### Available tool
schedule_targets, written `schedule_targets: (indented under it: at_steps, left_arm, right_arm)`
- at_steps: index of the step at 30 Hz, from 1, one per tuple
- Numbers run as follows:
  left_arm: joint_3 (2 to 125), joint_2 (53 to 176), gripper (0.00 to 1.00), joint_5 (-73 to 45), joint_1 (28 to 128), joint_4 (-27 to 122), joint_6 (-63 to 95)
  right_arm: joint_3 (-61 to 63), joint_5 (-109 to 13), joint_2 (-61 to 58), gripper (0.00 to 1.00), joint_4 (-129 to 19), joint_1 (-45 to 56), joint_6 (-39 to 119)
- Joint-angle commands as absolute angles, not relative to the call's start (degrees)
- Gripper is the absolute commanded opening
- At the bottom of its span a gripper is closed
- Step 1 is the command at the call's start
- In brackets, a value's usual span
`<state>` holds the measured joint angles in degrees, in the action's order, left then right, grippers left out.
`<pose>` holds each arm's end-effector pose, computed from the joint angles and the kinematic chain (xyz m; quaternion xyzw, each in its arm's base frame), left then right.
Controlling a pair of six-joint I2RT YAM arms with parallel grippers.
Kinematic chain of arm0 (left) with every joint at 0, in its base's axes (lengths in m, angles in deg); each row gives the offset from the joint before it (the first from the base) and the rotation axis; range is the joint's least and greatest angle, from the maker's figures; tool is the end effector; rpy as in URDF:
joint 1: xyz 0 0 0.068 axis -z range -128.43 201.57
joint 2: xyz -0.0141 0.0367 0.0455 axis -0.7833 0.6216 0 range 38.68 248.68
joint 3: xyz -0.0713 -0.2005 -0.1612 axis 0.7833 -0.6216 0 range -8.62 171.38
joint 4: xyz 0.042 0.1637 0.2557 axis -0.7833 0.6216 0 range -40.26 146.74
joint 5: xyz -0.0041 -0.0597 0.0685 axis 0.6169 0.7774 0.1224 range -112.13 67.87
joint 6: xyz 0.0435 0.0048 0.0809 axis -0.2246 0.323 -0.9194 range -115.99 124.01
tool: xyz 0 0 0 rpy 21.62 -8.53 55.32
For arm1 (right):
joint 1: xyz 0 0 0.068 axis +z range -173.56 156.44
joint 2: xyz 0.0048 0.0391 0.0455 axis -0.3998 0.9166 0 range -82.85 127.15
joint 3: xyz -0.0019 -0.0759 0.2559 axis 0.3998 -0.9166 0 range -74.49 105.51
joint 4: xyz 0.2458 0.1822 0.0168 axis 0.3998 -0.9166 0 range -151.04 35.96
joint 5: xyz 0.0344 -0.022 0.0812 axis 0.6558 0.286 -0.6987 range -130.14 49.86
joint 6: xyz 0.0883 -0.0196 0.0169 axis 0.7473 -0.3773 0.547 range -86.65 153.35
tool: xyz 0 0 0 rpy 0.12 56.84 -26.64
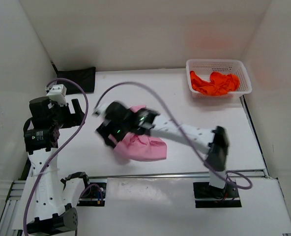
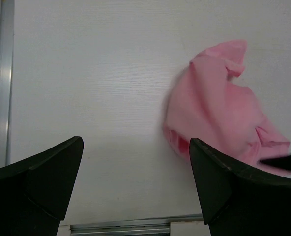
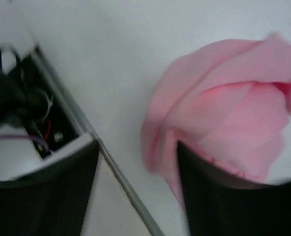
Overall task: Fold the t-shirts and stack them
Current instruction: Move the tshirt to the center of the board
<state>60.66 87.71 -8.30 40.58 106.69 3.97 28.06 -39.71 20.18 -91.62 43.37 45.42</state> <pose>0.2279 0.0242 0.3737 -0.0309 0.8884 -0.0643 0.4535 0.1944 0.4547 0.3257 -0.4127 0.7987 0.2760 0.3400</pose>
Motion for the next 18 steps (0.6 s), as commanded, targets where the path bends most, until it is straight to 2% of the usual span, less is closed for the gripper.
schedule_targets:
  at_steps: [1, 4, 5, 7, 10, 12, 13, 15, 18]
  left_arm:
    - [63.9, 88.0, 1.0, -11.8, 39.5, 105.6, 4.0]
    - [63.4, 88.0, 1.0, -10.1, 38.9, 105.6, 4.0]
    - [62.8, 88.0, 1.0, -9.0, 38.9, 105.6, 4.0]
    - [60.1, 88.0, 1.0, -6.7, 38.9, 107.5, 4.0]
    - [57.0, 89.6, 1.0, -2.5, 38.9, 109.8, 4.0]
    - [57.0, 93.6, 1.0, 2.5, 39.6, 114.8, 4.0]
    - [57.0, 95.3, 0.96, 4.7, 40.2, 117.1, 4.0]
    - [57.0, 98.7, 0.92, 7.1, 43.4, 120.3, 4.0]
    - [57.0, 103.4, 0.91, 1.1, 53.2, 117.5, 4.0]
  right_arm:
    - [41.5, -41.8, 25.2, 0.8, -102.6, 54.3, 30.0]
    - [36.3, -37.3, 24.1, 0.83, -98.6, 57.0, 31.6]
    - [32.7, -38.4, 19.8, 0.84, -96.3, 55.2, 33.2]
    - [19.3, -40.7, 14.0, 0.84, -88.5, 52.3, 36.8]
    - [1.5, -43.5, -1.0, 0.84, -79.7, 43.4, 45.8]
    - [-9.3, -42.3, -5.7, 0.84, -77.0, 39.0, 54.1]
    - [-12.1, -41.3, -8.9, 0.84, -76.5, 34.2, 57.1]
    - [-16.1, -37.9, -9.7, 0.83, -77.9, 29.4, 64.8]
    - [-20.7, -34.7, -8.6, 0.82, -78.6, 24.1, 66.7]
